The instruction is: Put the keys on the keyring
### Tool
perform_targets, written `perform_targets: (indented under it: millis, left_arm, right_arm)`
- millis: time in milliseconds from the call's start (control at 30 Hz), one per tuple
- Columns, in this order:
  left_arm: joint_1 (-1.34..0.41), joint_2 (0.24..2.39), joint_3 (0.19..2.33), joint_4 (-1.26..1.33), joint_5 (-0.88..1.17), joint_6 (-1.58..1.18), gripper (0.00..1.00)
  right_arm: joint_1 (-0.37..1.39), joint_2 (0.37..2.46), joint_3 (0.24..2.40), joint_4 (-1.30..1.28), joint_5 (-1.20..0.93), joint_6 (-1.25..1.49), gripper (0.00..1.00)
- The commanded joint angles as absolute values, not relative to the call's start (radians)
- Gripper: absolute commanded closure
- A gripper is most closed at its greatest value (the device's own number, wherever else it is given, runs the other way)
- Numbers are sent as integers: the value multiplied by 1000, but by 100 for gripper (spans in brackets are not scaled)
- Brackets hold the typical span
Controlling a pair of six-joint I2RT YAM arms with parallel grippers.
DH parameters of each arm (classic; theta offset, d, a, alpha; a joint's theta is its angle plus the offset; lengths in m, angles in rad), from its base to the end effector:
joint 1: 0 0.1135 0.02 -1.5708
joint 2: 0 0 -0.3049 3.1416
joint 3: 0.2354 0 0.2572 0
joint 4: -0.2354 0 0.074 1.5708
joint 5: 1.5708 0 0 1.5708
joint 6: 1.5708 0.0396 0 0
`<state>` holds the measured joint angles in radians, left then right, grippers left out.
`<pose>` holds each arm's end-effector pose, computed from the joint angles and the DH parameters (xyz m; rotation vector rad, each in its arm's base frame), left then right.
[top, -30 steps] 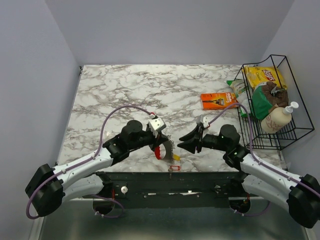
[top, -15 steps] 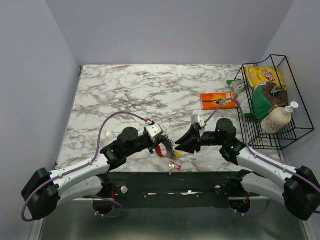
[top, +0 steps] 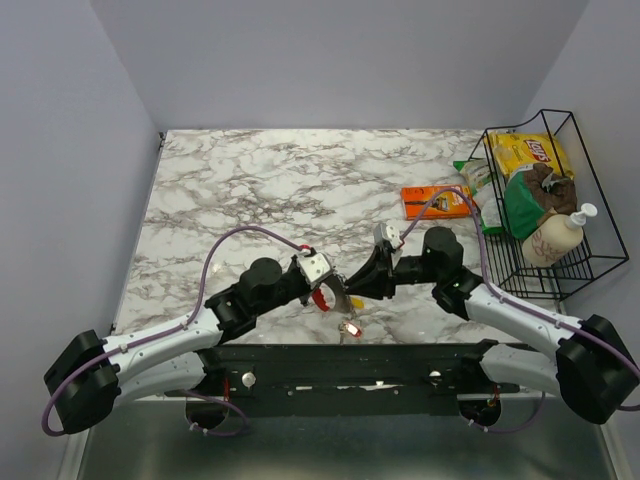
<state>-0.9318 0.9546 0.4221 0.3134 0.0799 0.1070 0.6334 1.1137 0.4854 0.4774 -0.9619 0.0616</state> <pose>0.1170 -0.1628 0.2624 0.9631 1.5658 -0.6578 0.1570 0.1556 0.2741 -1.1983 1.4012 1.3178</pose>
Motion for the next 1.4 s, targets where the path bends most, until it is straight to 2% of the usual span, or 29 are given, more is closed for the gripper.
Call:
perform_targets:
  millis: [0,533,700,867,1367]
  left_arm:
    - [-939,959,429,353,69,137,100]
    - [-943,920,453,331,179,130,100]
    - [-945,908,451,328,175,132,100]
    - [-946,904,453,328,179,135,100]
    - [-954,902,476,307,216,138,100]
  right_arm:
    - [629,1123,508,483,-963,29,70]
    - [629,1192,568,492,-974,9,77]
    - [629,1183,558,482,-957,-21,86]
    - [629,1177,552,465,-937,-32,82]
    - [629,1215,560,456,-873,-49,79]
